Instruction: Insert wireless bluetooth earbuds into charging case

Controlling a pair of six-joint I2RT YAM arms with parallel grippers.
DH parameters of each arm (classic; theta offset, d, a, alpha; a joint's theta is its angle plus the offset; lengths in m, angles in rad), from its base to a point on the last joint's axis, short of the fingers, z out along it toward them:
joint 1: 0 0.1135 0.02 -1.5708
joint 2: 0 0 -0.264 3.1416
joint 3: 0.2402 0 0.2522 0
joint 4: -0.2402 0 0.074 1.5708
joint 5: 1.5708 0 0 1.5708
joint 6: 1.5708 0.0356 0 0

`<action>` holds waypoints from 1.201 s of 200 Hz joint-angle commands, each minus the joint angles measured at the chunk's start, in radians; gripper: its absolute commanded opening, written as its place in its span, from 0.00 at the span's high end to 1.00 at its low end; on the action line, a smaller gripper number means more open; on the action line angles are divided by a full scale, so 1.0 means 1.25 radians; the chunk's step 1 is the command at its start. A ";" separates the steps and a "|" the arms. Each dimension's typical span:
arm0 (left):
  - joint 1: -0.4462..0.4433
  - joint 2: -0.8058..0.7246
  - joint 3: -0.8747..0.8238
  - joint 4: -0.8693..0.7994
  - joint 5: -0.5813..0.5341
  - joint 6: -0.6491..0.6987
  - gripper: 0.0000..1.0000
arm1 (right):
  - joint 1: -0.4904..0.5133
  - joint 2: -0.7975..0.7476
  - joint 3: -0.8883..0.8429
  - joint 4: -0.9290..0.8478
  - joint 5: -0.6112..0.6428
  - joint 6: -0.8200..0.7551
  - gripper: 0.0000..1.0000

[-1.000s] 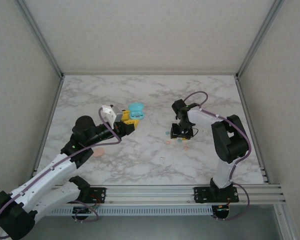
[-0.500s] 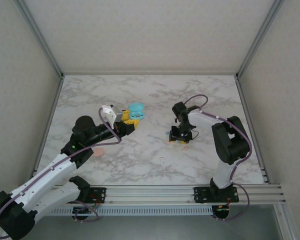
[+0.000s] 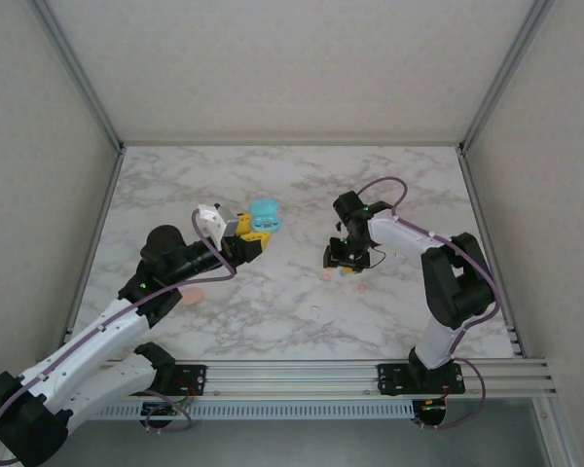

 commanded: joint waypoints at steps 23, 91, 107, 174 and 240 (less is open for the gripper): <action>-0.007 -0.017 0.025 -0.001 -0.007 0.004 0.71 | -0.047 0.045 0.066 -0.010 0.045 -0.103 0.55; -0.009 -0.033 0.023 -0.012 -0.019 0.001 0.71 | -0.053 0.131 0.050 0.002 -0.038 -0.166 0.54; -0.009 -0.032 0.025 -0.015 -0.017 0.003 0.71 | -0.054 0.141 0.037 0.001 -0.053 -0.174 0.54; -0.009 -0.026 0.023 -0.011 -0.015 0.005 0.71 | -0.053 0.087 -0.027 -0.009 -0.125 -0.187 0.57; -0.010 -0.019 0.020 -0.001 -0.013 0.005 0.71 | -0.052 0.042 -0.055 -0.020 -0.172 -0.193 0.61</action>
